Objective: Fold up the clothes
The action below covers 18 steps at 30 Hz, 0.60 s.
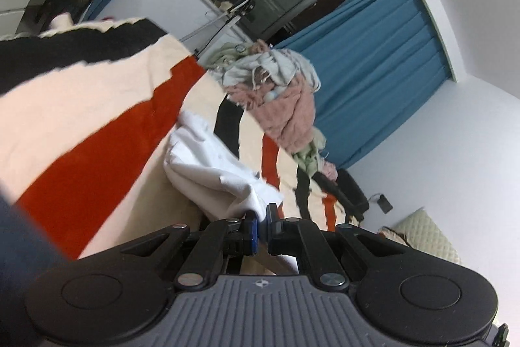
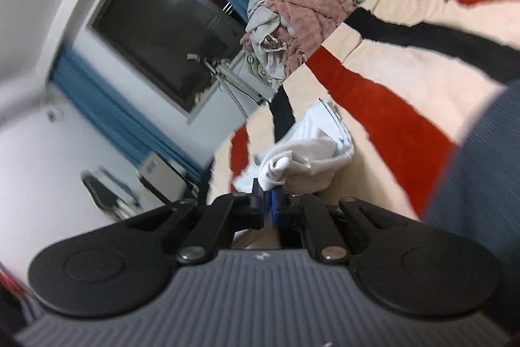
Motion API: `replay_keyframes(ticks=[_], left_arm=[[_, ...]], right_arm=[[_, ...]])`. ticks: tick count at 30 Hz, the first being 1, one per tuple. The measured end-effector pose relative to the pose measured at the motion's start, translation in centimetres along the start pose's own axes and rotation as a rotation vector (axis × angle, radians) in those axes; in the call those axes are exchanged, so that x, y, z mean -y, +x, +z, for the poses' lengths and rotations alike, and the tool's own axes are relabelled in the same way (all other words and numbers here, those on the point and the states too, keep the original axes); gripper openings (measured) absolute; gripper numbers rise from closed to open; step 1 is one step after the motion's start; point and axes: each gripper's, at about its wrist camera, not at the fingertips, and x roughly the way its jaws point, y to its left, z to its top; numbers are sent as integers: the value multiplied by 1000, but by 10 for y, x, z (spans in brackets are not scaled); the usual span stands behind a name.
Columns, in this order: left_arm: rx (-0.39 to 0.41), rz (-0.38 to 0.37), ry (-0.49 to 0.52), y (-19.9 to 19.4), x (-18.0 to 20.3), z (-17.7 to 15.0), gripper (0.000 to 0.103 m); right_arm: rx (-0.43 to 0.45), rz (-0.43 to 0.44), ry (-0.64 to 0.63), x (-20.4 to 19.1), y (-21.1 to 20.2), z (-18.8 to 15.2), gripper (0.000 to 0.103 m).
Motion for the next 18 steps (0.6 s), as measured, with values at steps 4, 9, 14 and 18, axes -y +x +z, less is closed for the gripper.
replay_keyframes(ticks=[4, 9, 14, 18], left_arm=[[-5, -11, -6, 3, 5, 6, 5], [-31, 18, 4, 61, 25, 57, 6], [-37, 109, 17, 164, 38, 129, 6], [-59, 157, 42, 244, 15, 154, 6]], right_arm=[[9, -10, 14, 2, 0, 2, 7], [31, -25, 44, -13, 39, 36, 7], [16, -111, 125, -36, 137, 96, 7], [8, -192, 166, -27, 219, 121, 7]])
